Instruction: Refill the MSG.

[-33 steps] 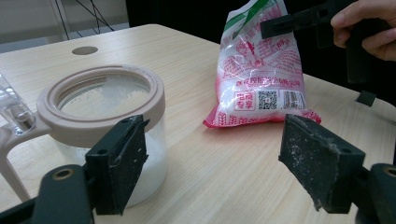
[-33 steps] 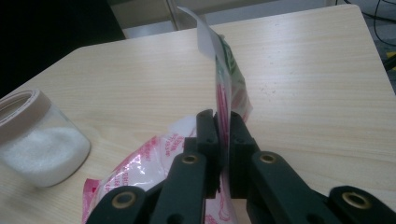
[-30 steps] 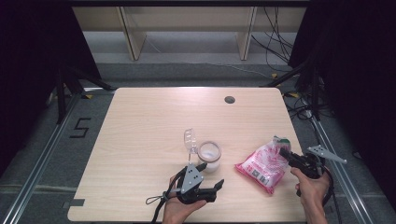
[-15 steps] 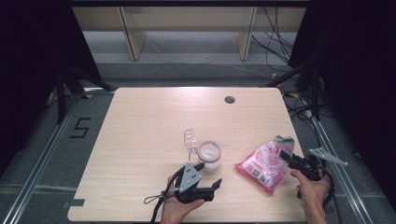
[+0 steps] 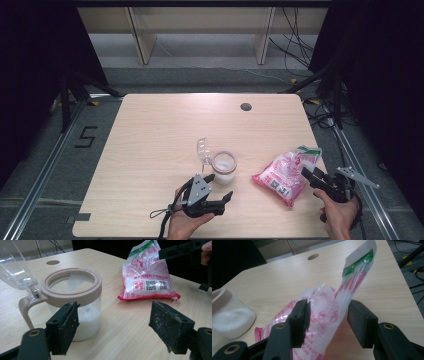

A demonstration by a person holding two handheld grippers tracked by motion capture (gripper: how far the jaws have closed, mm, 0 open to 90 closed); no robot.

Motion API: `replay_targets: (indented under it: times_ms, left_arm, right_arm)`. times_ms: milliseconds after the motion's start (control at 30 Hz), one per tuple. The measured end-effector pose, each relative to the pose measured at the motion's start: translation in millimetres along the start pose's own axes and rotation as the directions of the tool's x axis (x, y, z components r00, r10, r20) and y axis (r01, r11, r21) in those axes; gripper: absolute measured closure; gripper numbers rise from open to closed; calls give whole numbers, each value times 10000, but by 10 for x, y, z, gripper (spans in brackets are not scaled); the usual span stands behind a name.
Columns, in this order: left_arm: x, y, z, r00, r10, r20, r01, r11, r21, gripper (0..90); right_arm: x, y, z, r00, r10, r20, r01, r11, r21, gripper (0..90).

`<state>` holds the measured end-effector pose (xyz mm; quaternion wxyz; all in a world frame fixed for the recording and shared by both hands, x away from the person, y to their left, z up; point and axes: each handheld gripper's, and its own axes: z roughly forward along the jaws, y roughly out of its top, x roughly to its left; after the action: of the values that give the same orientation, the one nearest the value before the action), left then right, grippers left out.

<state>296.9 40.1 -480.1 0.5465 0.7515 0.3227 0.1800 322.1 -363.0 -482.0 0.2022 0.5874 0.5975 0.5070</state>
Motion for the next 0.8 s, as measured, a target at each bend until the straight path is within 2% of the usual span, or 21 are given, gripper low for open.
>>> replay_targets:
  times_ms: [100,200,233,267,333,367,433,467,533,567,600,633,667,700,733,767,800]
  left_arm:
    - [9,6,-13,9999,168,-9,-168,9998,46,226]
    - [18,1,-16,10000,33,41,-33,10000,-29,226]
    - [20,1,-20,9999,-65,102,65,10000,-1,226]
    - [24,1,-23,9999,-63,96,63,10000,18,226]
    - [39,0,-29,10000,-10,35,9,9999,116,227]
    - [48,1,-28,10000,-34,13,34,10000,88,226]
    - [54,4,-32,9999,-123,-27,123,9999,40,226]
    - [72,12,-52,9999,-68,-86,70,9998,184,226]
    - [77,13,-52,9999,-100,-112,102,9998,191,227]
    - [85,12,-52,9999,-46,-106,49,9997,249,227]
    - [91,9,-46,10000,-40,-55,41,9997,241,227]
    - [95,9,-50,10000,-16,-48,17,9996,269,227]
    - [99,11,-60,10000,-6,-59,8,9994,346,227]
    - [110,14,-63,10000,76,-41,-75,9995,312,227]
    - [113,13,-71,10000,3,-98,0,9995,311,227]
    - [128,12,-73,10000,2,-49,0,9997,256,228]
    - [137,15,-82,10000,-39,-76,41,9998,219,228]
  right_arm:
    - [2,-11,-50,9999,8,144,-8,10000,-4,479]
    - [21,-23,-110,10000,78,58,-78,10000,-9,459]
    - [46,-50,-147,9997,158,177,-158,9999,4,446]
    - [32,-55,-160,9995,-216,228,215,9998,43,446]
    - [31,-56,-181,9991,-394,185,392,9992,106,446]
    - [52,-71,-188,9998,-189,83,189,9998,-32,442]
    - [61,-66,-226,9989,-403,237,404,9992,-9,428]
    - [84,-77,-237,9994,-338,-101,338,9994,-74,418]
    - [116,-84,-258,9998,-210,-33,210,9998,-46,416]
    - [178,-93,-282,9998,-205,-58,206,9996,175,410]
    - [178,-95,-279,9982,-600,-67,600,9982,43,410]
    - [197,-92,-291,9965,-838,-76,839,9963,205,409]
    - [197,-92,-291,9965,-838,-76,839,9963,205,409]
    - [226,-101,-286,9967,-728,-350,733,9973,111,406]
    - [249,-106,-289,9952,-925,-314,931,9954,207,404]
    - [288,-118,-296,9963,-821,-270,830,9960,332,401]
    - [309,-120,-303,9950,-826,-563,851,9954,441,401]
